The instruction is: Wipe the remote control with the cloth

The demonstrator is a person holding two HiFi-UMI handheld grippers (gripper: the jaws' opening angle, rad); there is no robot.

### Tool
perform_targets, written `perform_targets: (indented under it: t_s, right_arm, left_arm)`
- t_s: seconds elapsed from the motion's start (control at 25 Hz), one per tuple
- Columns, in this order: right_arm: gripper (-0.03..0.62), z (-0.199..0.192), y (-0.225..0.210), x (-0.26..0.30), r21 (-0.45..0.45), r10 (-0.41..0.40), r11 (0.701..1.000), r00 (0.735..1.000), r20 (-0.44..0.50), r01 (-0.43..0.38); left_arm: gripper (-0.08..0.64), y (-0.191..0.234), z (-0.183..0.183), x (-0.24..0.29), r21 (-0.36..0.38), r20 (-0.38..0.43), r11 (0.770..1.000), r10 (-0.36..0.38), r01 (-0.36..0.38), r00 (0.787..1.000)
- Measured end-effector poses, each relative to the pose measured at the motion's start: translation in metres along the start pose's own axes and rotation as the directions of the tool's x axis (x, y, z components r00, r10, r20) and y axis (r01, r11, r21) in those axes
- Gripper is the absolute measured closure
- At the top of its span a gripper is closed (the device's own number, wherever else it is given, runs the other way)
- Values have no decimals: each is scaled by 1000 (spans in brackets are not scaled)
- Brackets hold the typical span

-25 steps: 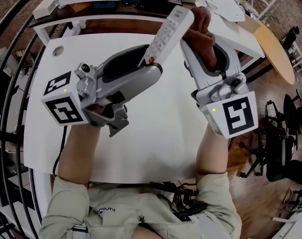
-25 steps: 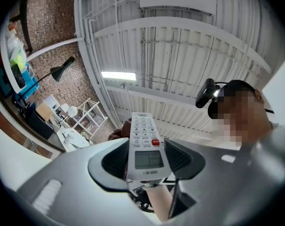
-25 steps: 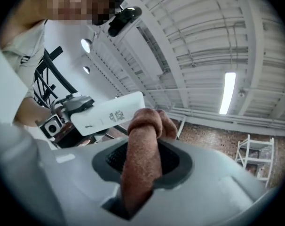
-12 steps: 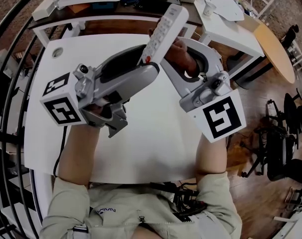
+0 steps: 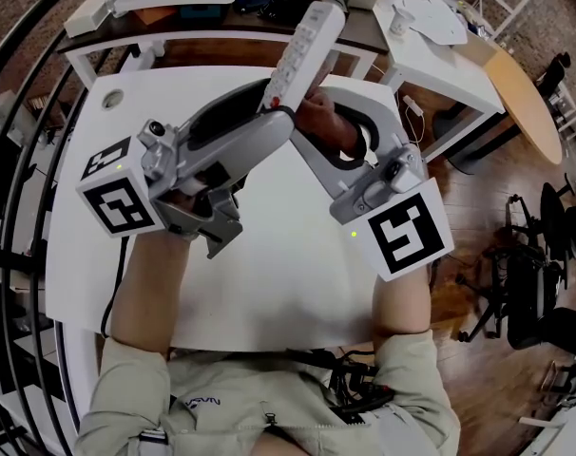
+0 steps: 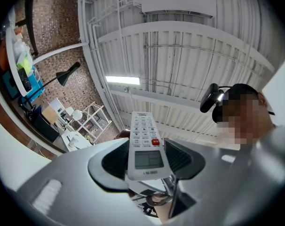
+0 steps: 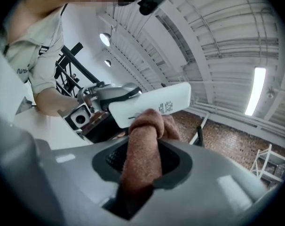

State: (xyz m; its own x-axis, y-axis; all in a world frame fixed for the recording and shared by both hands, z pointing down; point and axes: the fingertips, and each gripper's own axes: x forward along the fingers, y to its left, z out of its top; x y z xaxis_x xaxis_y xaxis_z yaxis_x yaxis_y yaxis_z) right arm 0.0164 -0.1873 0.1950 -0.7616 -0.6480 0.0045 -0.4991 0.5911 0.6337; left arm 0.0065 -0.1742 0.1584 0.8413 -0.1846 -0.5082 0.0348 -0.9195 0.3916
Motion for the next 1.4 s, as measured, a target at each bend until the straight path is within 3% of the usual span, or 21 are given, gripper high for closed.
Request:
perform_targets:
  t_s: [0.24, 0.44, 0.6, 0.76, 0.92, 1.08, 1.2, 1.4]
  right_arm:
    - [479, -5, 9, -6, -20, 48, 999, 999, -27, -48]
    - [479, -12, 24, 7, -28, 156, 987, 986, -62, -158]
    - [479, -3, 7, 6, 70, 86, 994, 996, 22, -87]
    - [479, 6, -20, 0, 137, -24, 991, 997, 72, 14]
    - [479, -4, -44, -5, 188, -130, 975, 990, 55, 117]
    - [477, -32, -66, -4, 256, -191, 948, 981, -11, 188]
    - [477, -57, -78, 1, 298, -212, 928, 974, -74, 225]
    - [477, -105, -88, 15, 335, -203, 904, 957, -207, 265]
  left_arm:
    - [316, 7, -3, -4, 27, 1, 998, 51, -51, 999]
    - [316, 19, 12, -11, 27, 28, 997, 69, -70, 997]
    - [316, 25, 20, -17, 141, 29, 978, 153, -156, 988]
    - [315, 33, 28, -25, 291, 40, 915, 282, -281, 959]
    - [316, 48, 26, -30, 426, 28, 820, 411, -383, 911]
    - [316, 78, 20, -38, 554, 4, 695, 549, -459, 836]
    - [316, 103, 15, -42, 595, -18, 638, 619, -489, 785]
    - [316, 148, 1, -54, 637, -79, 560, 731, -530, 678]
